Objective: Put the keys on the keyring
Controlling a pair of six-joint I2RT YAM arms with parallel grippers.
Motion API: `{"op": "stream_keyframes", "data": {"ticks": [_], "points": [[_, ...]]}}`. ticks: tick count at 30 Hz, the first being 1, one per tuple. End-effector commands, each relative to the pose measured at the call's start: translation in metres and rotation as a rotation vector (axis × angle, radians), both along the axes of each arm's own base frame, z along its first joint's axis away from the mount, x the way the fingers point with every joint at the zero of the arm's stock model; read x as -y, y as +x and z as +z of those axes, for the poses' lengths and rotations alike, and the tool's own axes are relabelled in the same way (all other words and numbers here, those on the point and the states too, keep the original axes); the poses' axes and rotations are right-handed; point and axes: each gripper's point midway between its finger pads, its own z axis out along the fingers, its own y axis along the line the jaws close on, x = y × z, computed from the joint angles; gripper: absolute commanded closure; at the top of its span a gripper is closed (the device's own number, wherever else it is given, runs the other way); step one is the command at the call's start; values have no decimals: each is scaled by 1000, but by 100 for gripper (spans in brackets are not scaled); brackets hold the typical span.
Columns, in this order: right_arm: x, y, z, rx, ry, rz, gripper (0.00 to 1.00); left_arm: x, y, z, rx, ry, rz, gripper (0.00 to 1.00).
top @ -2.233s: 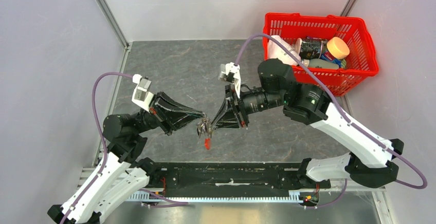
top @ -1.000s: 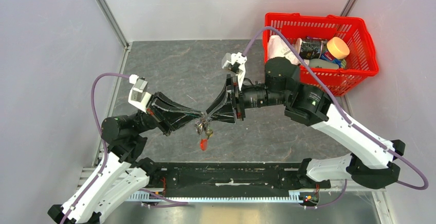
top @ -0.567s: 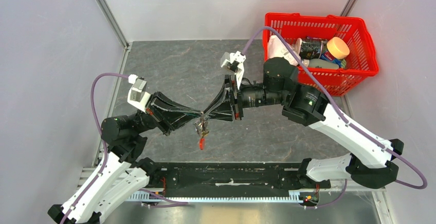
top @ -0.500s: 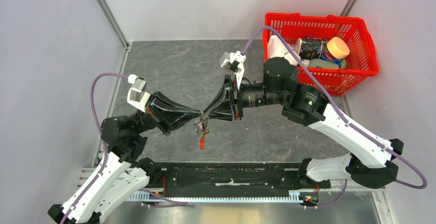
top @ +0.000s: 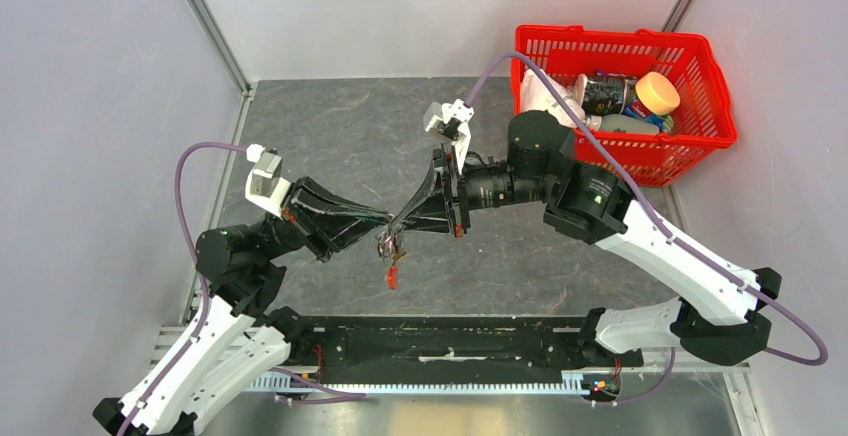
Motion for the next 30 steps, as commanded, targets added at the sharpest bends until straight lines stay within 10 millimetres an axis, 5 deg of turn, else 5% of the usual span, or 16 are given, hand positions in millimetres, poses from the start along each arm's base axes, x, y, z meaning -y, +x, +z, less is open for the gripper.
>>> {"op": "stream_keyframes", "data": {"ticks": [1,5,15,30], "points": [[2,-6,14,38,54,23,100,-5,-3,10,17,-47,4,98],[9,-10,15,61,48,36,100,0,-5,-1,-5,-6,-38,96],[33,-29,-17,58,-119,117,100,7,-20,-8,-8,128,-136,57],[45,-39,-41,11,-246,167,100,21,-16,-37,-126,272,-250,54]]}}
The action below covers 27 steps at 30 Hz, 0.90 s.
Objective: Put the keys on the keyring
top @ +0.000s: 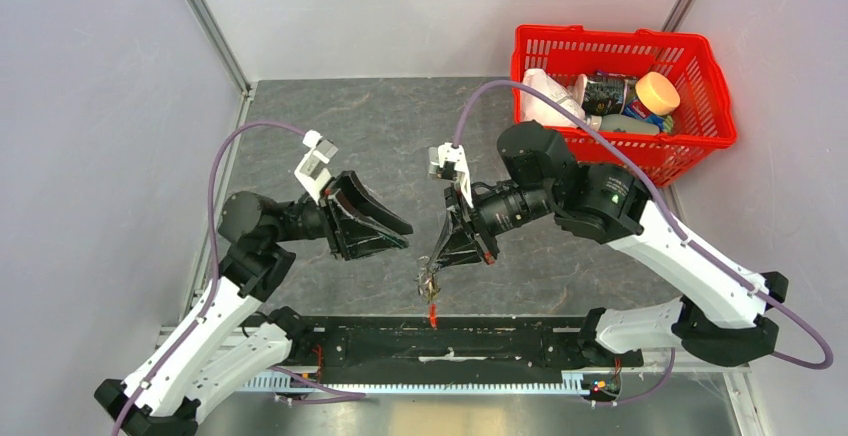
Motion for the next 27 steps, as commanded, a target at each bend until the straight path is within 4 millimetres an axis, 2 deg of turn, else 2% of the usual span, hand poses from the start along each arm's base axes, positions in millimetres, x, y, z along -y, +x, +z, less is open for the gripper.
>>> {"op": "stream_keyframes", "data": {"ticks": [1,20,27], "points": [[-2,-3,15,25,38,32,100,-1,-8,2,14,27,-48,54],[-19,16,7,24,-4,5,100,-1,-14,-19,-32,94,-101,54],[-22,23,3,19,-14,-8,100,-2,-18,-24,-32,116,-125,61]]}}
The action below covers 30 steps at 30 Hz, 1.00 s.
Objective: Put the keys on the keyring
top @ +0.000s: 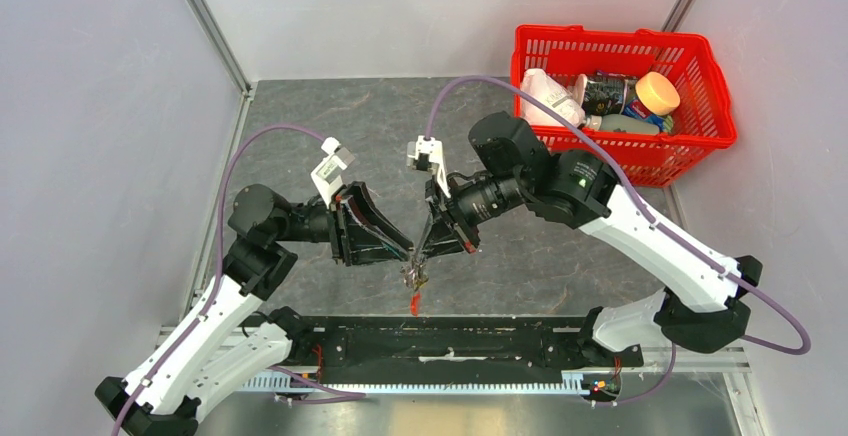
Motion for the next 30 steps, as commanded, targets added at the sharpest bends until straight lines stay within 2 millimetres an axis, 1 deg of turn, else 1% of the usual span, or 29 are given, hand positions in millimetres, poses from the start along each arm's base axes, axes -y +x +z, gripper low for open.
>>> {"op": "stream_keyframes", "data": {"ticks": [1,9,17,23,30], "points": [[-3,4,20,37,58,2,100,-4,-9,3,56,1,-34,61],[-6,6,19,34,51,0,100,-3,-8,1,53,9,-38,62],[-6,5,18,27,46,8,100,-1,-5,-4,52,22,-36,69],[-5,2,18,24,50,25,100,1,-4,-4,56,22,-34,75],[-5,0,17,22,53,41,100,4,-2,-6,59,25,-33,77]]}}
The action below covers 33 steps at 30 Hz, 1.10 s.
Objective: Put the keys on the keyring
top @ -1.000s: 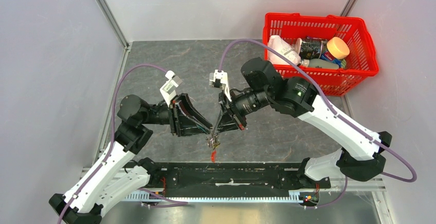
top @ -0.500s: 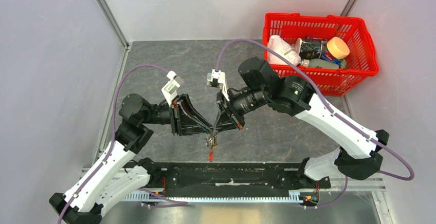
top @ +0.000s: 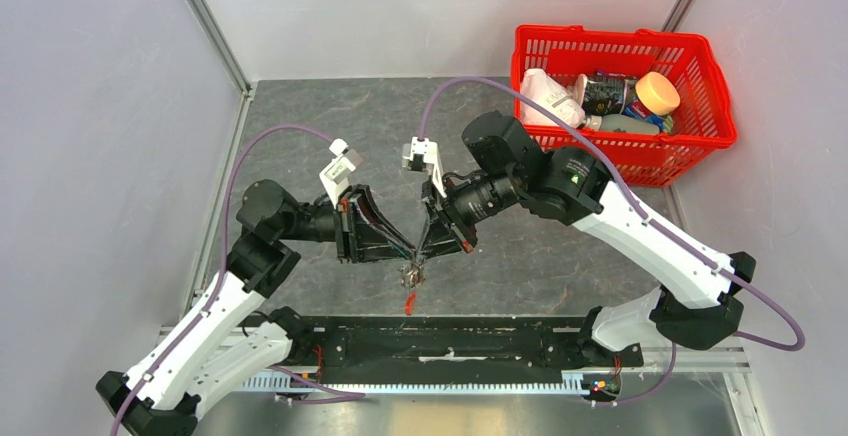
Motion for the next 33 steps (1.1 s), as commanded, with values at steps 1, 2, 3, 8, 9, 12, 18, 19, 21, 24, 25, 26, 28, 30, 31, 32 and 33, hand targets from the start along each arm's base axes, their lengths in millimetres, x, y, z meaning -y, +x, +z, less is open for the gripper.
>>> {"op": "stream_keyframes", "data": {"ticks": [1,2,3,8,9,12,18,19,21,24,25,26,28,30,31,32,33], "points": [[-3,-2,24,41,85,36,100,1,-3,7,65,-15,-20,78],[-3,-3,23,39,83,39,100,2,-2,7,66,-16,-17,81],[-4,-3,22,38,81,44,100,3,-1,7,66,-15,-14,88],[-2,-7,21,35,84,72,100,5,0,7,97,-27,10,98],[-1,-8,22,38,86,76,100,5,0,7,101,-29,15,98],[1,-10,26,49,100,78,81,5,0,10,113,-38,26,98],[10,-10,45,99,168,29,56,1,-1,25,163,-88,75,98],[11,-10,49,108,182,20,56,1,-2,27,167,-99,74,98],[13,-12,55,113,203,18,56,1,-2,30,166,-115,80,98],[14,-12,61,115,220,10,56,0,-3,32,171,-134,89,98],[14,-13,61,113,222,11,56,-1,-3,33,173,-138,93,98],[14,-14,62,110,226,15,56,-1,-3,34,175,-142,98,98],[14,-15,61,103,224,18,56,-2,-3,38,183,-157,109,98],[14,-14,59,101,219,14,56,-3,-3,43,191,-173,115,98],[14,-14,59,100,222,13,56,-4,-4,46,195,-182,114,98],[14,-14,59,99,223,12,56,-4,-5,48,198,-192,114,98],[14,-14,59,100,226,10,56,-5,-5,50,200,-198,115,98]]}}
